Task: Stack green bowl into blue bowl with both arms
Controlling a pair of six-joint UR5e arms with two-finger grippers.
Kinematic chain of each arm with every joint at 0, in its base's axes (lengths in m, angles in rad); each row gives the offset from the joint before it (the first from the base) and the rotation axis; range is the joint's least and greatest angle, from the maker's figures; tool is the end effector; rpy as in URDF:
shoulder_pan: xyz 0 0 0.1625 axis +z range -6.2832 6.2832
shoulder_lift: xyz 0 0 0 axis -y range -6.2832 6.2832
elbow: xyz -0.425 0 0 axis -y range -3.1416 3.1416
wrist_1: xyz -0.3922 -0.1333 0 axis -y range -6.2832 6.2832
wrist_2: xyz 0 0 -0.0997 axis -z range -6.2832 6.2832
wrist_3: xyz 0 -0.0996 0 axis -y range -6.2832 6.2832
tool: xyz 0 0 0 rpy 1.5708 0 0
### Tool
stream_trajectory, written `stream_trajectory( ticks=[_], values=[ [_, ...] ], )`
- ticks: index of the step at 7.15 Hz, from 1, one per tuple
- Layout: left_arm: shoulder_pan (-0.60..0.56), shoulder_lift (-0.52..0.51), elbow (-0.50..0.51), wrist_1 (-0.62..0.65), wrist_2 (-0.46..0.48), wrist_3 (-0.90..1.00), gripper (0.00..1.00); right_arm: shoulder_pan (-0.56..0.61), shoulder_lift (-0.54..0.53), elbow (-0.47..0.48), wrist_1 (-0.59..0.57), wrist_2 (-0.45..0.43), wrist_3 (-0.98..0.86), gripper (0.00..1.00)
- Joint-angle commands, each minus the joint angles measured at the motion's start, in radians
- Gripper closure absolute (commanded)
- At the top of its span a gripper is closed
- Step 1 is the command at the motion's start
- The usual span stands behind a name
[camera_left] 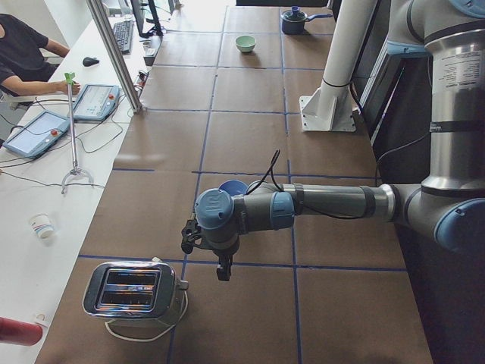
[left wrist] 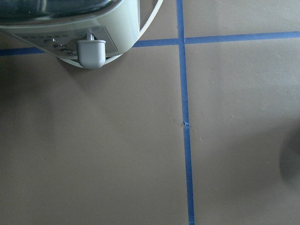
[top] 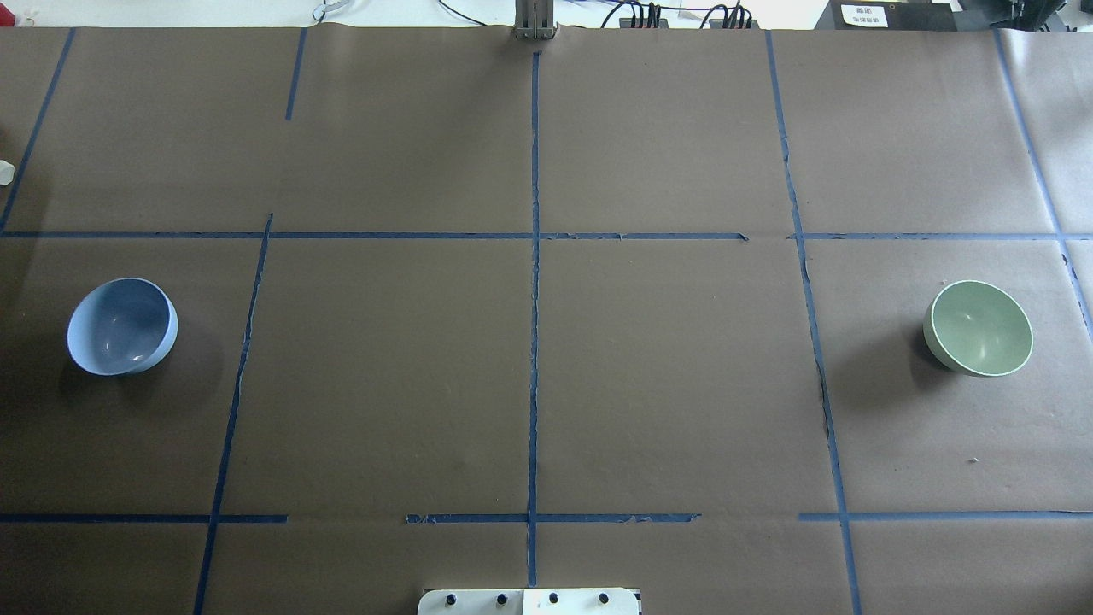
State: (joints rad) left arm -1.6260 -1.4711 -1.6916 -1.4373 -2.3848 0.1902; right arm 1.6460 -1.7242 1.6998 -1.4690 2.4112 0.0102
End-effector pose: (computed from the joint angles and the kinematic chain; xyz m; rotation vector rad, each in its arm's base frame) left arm -0.0851 -0.4372 0.6562 -0.0058 0.8202 0.0816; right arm 0.0914 -0.4260 0.6506 0.1001 -0.8372 0.0478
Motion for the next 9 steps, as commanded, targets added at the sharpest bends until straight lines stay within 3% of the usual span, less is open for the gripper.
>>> stream_trajectory(
  ticks=[1, 2, 3, 5, 6, 8, 9],
  values=[
    [0.002, -0.005, -0.014, -0.002, -0.026, -0.008, 0.00, 0.000, 0.000, 0.015, -0.007, 0.002, 0.002, 0.00],
    [0.021, -0.006, -0.029, -0.014, -0.100, -0.100, 0.00, 0.000, -0.002, 0.023, -0.007, 0.003, 0.001, 0.00],
    [0.066, -0.003, -0.036, -0.113, -0.155, -0.230, 0.00, 0.000, -0.003, 0.029, -0.007, 0.005, 0.001, 0.00],
    [0.193, 0.023, -0.036, -0.442, -0.152, -0.639, 0.00, 0.000, -0.003, 0.040, -0.007, 0.005, 0.002, 0.00],
    [0.292, 0.043, -0.034, -0.612, -0.127, -0.845, 0.00, 0.000, -0.002, 0.040, -0.007, 0.005, 0.002, 0.00],
    [0.476, 0.043, -0.034, -0.783, 0.002, -1.137, 0.00, -0.002, 0.003, 0.040, -0.007, 0.003, 0.002, 0.00],
    [0.591, 0.043, -0.017, -0.864, 0.129, -1.255, 0.00, 0.000, 0.003, 0.040, -0.007, 0.003, 0.002, 0.00]
  ],
)
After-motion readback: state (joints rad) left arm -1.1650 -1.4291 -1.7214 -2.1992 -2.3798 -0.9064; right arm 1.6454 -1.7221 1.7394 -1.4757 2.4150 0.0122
